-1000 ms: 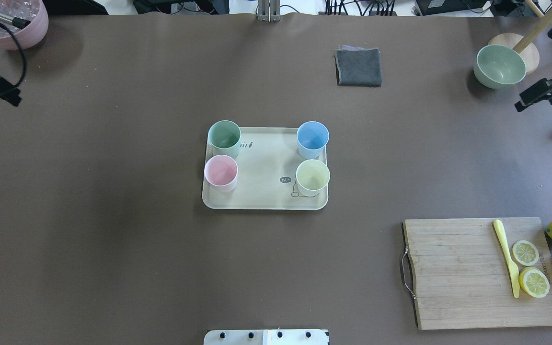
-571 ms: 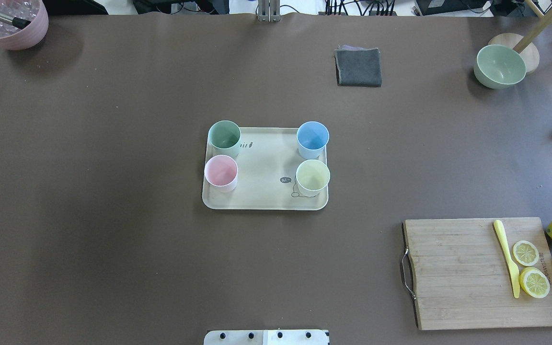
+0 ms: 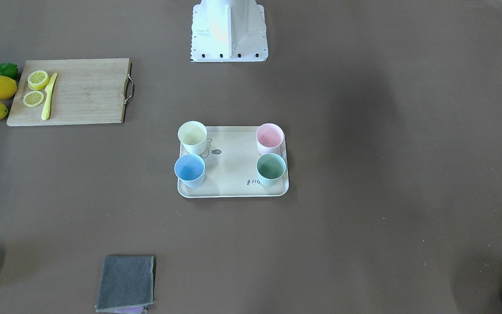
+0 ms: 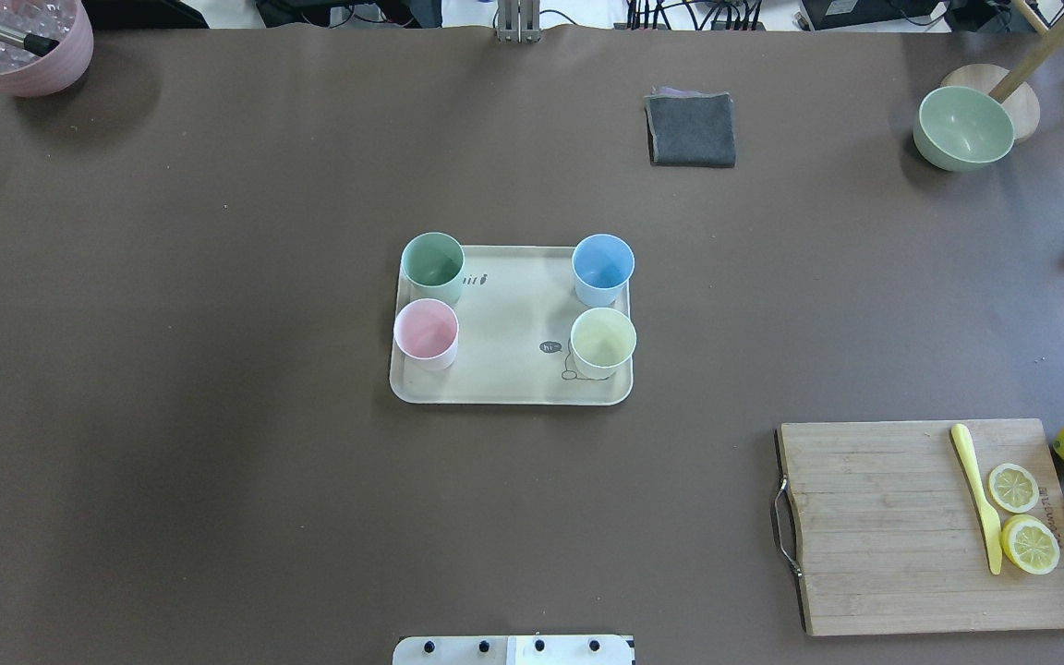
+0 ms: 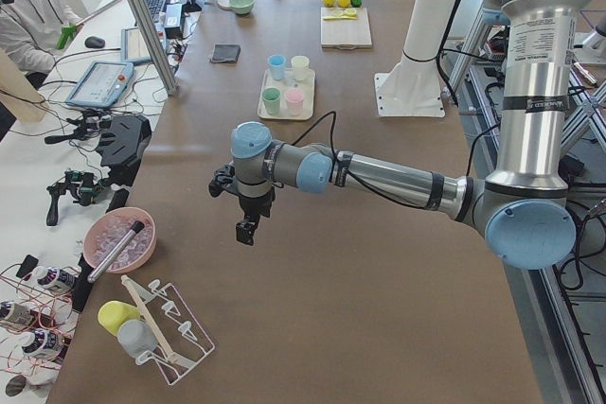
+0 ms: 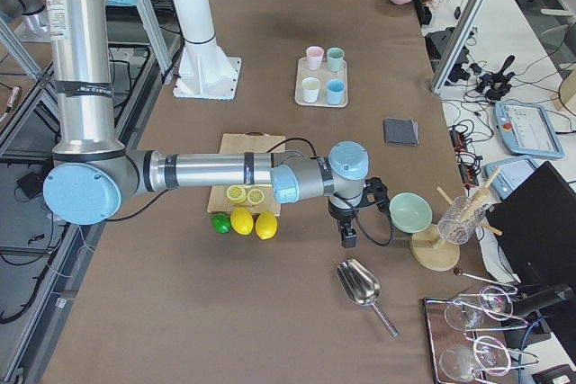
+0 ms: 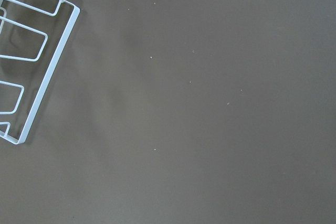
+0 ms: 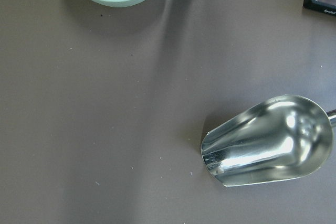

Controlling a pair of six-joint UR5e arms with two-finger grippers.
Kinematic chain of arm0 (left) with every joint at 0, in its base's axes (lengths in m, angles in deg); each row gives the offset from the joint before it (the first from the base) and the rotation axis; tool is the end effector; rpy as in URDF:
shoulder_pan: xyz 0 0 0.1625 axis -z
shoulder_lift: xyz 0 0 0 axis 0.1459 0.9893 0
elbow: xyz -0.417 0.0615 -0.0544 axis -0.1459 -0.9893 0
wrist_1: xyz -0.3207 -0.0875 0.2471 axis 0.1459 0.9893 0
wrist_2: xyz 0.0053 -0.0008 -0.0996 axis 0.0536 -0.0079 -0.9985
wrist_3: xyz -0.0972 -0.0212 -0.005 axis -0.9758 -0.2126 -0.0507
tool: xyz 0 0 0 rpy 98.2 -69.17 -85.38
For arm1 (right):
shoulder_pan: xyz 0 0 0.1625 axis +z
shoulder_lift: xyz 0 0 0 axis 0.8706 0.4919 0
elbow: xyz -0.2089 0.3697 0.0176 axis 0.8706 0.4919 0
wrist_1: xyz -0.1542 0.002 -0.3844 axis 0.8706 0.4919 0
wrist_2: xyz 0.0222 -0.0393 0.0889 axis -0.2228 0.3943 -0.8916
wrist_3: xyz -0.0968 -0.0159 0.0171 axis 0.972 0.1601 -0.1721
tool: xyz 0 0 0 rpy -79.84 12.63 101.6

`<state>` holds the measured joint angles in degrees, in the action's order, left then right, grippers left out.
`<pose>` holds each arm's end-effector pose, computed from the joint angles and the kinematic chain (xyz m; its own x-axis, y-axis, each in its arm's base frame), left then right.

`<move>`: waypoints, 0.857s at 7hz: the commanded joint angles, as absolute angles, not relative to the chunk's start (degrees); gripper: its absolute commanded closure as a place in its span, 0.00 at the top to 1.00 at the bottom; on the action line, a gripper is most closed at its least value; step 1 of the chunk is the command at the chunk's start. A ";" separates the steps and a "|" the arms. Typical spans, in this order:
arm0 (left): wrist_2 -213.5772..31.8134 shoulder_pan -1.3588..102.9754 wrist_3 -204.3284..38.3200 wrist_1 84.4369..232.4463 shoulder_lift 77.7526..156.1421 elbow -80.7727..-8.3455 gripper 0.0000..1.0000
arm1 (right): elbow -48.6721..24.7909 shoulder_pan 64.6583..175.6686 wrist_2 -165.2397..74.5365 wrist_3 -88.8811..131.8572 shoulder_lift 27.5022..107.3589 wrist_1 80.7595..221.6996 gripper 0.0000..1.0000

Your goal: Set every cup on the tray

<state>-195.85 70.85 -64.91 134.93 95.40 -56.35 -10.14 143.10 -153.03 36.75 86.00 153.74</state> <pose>0.0180 -0.4917 0.5681 0.7517 0.3427 -0.5635 -0.2259 0.9365 0.2682 0.0008 -0.5228 0.6189 0.7346 -0.2278 0.6391 0.1099 0.9695 0.2192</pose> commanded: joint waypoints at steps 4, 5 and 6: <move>-195.82 70.89 -65.29 136.81 92.96 -57.48 0.98 | -10.35 143.15 -153.99 36.67 86.22 153.58 1.00; -195.82 70.80 -65.29 136.47 93.05 -57.22 0.98 | -10.79 143.15 -153.90 36.67 86.39 153.76 1.00; -195.82 70.72 -65.37 136.64 93.74 -56.95 0.98 | -10.79 143.32 -153.99 36.67 86.57 154.02 1.00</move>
